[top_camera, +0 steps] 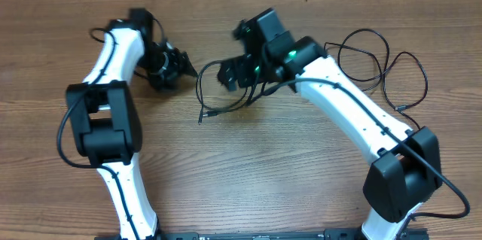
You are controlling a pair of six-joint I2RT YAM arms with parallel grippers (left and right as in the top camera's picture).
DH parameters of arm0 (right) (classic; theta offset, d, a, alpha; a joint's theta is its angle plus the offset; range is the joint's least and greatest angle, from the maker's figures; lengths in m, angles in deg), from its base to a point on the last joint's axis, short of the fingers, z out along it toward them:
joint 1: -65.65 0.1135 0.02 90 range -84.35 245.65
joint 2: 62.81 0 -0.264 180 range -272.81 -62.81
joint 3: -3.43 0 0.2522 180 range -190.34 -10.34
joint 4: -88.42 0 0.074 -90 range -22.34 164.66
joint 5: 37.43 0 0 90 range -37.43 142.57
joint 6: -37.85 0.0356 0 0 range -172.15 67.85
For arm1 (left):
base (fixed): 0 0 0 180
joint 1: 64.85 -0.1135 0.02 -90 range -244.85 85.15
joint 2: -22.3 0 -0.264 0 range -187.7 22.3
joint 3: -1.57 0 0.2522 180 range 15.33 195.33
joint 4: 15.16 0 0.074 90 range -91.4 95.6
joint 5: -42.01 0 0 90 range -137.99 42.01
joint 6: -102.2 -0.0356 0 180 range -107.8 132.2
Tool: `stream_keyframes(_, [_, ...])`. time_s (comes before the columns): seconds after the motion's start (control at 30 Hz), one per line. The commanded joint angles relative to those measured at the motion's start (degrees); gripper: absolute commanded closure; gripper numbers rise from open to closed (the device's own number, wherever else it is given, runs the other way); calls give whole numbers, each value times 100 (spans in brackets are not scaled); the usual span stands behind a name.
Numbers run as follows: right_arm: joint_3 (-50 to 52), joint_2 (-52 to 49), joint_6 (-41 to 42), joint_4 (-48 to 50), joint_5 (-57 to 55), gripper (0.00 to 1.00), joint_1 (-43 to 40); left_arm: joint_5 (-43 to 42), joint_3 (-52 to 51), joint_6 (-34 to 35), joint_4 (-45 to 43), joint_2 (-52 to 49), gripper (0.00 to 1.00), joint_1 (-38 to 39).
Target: Untangle cables
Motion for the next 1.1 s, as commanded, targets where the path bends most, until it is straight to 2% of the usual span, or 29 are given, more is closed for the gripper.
stream_keyframes(0.0, [31,-11,-1703,35,-4,5,345,-79,282,-37,83,-28,0,-186])
stream_keyframes(0.1, [31,-164,-2747,26,-9,9,619,118,280,-39,155,-28,1,-223])
stream_keyframes(0.27, [31,-601,-4096,33,-15,30,881,686,280,-37,111,-28,1,-221])
stream_keyframes(0.37, [31,-848,-4382,85,-31,50,901,887,280,-37,59,-28,0,-223])
stream_keyframes(0.47, [31,-1086,-4382,181,-52,56,870,1005,280,-37,57,-28,0,-223])
stream_keyframes(0.6, [31,-1370,-4642,350,-63,63,828,1003,280,-37,57,-28,1,-223])
stream_keyframes(1.07, [31,-1943,-5829,339,-50,71,831,1003,280,-37,57,-28,0,-223])
